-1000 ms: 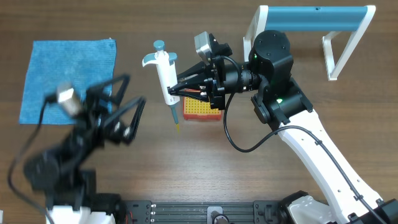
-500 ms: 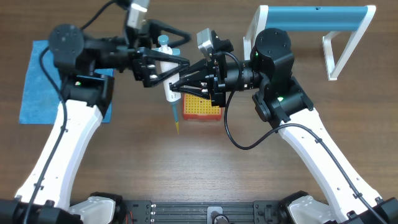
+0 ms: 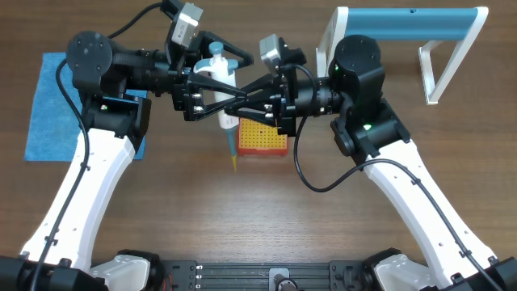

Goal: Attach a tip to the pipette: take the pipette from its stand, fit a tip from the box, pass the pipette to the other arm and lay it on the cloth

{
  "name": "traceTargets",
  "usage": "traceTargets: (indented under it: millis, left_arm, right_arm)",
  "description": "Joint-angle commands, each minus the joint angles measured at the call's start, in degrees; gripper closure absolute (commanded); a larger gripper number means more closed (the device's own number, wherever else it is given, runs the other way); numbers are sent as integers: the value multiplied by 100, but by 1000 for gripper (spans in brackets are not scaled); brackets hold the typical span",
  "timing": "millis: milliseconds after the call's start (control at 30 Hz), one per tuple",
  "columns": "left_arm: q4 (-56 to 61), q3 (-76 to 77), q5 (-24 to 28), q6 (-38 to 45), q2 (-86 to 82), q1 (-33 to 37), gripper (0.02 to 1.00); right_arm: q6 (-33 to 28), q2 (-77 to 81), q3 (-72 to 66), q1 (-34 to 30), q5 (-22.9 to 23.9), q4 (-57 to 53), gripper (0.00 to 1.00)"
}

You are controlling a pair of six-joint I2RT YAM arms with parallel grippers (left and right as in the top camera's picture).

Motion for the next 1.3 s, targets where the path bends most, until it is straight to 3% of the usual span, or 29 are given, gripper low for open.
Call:
traceTargets:
  millis: [33, 167, 300, 600, 733, 867, 1133, 1300]
  left_arm:
    - [55, 173, 105, 76, 50, 142, 23]
    - [52, 173, 105, 74, 52, 186, 49]
    - [52, 173, 103, 76, 52, 186, 367]
    - [52, 173, 103, 74, 52, 184, 500]
    - [52, 173, 85, 76, 52, 186, 695]
    - [52, 173, 85, 76, 52, 186, 728]
    - [55, 173, 72, 76, 52, 186, 982]
    - [55, 173, -24, 76, 52, 186, 989]
  right_arm:
    - [46, -7, 120, -149, 15, 4, 921]
    - [46, -7, 120, -162, 17, 4, 925]
    - [46, -7, 120, -160, 151, 4, 923]
    - [46, -7, 120, -155, 321, 7, 925]
    - [46, -7, 120, -155, 323, 7, 923]
    - [46, -7, 120, -155, 472, 9, 923]
    - [44, -7, 120, -155, 470, 7, 921]
    - [44, -7, 120, -155, 468, 7, 921]
